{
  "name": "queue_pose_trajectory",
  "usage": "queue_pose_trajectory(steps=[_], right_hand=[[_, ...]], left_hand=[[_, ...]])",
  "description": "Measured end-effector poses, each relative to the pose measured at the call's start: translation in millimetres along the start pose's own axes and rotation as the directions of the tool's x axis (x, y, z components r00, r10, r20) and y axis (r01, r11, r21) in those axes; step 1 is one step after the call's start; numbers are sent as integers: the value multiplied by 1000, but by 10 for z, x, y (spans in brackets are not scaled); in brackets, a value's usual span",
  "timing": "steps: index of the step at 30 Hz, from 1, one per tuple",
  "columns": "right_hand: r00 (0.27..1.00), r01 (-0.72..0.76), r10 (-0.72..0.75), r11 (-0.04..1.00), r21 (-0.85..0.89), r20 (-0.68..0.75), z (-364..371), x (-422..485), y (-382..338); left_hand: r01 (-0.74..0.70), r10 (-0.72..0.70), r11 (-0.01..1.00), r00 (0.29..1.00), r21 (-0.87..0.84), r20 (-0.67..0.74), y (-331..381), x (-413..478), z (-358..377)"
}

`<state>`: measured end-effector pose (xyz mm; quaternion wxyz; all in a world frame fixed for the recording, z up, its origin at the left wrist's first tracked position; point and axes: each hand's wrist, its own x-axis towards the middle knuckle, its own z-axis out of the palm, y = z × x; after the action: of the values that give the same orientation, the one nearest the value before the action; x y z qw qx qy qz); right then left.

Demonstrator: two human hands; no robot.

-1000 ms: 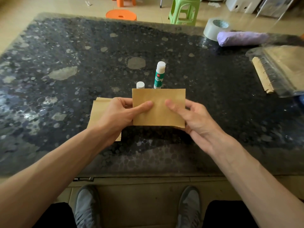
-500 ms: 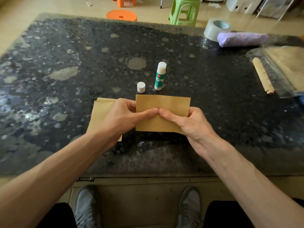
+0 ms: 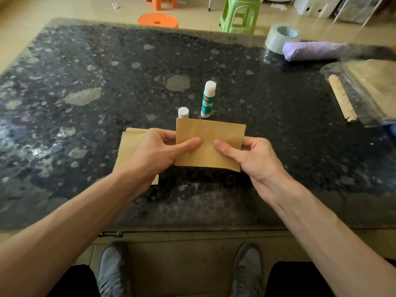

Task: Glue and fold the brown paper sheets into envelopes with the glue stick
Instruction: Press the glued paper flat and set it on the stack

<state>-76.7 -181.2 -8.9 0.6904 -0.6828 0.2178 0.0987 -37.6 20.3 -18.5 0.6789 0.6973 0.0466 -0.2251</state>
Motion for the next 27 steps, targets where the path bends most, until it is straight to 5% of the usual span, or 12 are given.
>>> queue_pose_trajectory(steps=[23, 27], right_hand=[[1000, 4, -4, 1000, 1, -30, -140, 45, -84], [998, -29, 24, 996, 84, 61, -123, 30, -88]], left_hand=[[-5, 4, 999, 1000, -37, -24, 91, -8, -92], [-36, 35, 998, 999, -48, -29, 97, -5, -97]])
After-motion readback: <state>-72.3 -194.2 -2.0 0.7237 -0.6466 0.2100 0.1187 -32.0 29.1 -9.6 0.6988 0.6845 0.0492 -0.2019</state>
